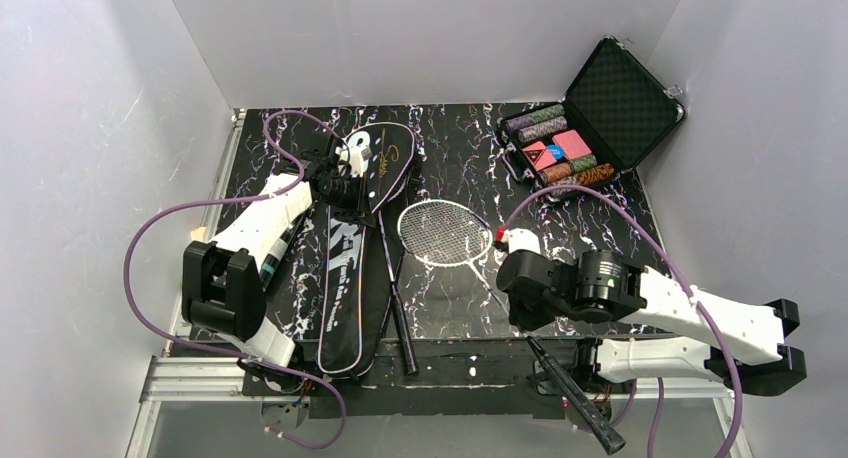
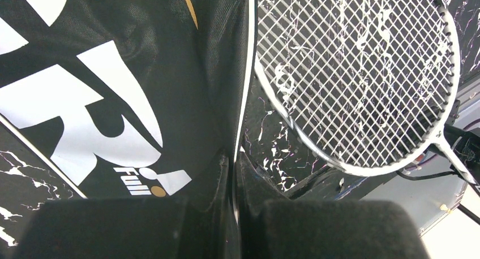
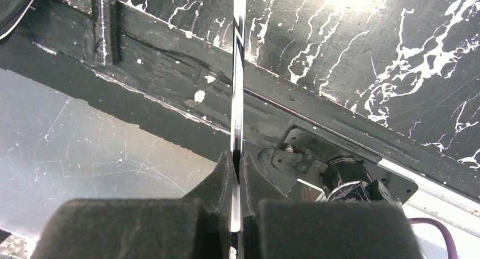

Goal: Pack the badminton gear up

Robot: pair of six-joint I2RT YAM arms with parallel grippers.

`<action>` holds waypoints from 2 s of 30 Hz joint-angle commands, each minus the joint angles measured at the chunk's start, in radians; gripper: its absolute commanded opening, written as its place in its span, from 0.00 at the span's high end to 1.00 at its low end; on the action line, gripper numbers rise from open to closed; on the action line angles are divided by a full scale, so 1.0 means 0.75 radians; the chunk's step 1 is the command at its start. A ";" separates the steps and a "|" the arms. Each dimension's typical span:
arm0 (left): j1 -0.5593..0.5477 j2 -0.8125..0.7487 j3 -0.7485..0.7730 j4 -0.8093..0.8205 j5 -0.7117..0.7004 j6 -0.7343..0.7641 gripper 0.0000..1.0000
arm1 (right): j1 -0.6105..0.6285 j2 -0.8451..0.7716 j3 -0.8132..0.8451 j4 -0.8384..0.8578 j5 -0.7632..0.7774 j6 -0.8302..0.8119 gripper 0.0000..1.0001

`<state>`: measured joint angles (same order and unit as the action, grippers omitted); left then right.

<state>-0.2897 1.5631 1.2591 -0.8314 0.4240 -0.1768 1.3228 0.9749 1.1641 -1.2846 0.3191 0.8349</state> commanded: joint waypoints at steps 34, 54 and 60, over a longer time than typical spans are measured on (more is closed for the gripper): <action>0.000 -0.032 0.060 -0.011 0.067 0.006 1.00 | -0.038 0.734 0.304 0.662 0.275 -0.424 0.99; -0.001 -0.011 0.054 -0.020 0.088 0.027 1.00 | -0.191 1.112 0.386 1.090 0.065 -0.345 0.99; -0.008 -0.004 0.035 -0.016 0.098 0.035 1.00 | -0.319 1.209 0.337 1.433 -0.237 -0.208 0.99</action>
<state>-0.2897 1.5768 1.2762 -0.8448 0.4347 -0.1631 1.0977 1.8431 1.3949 -0.4339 0.2649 0.6212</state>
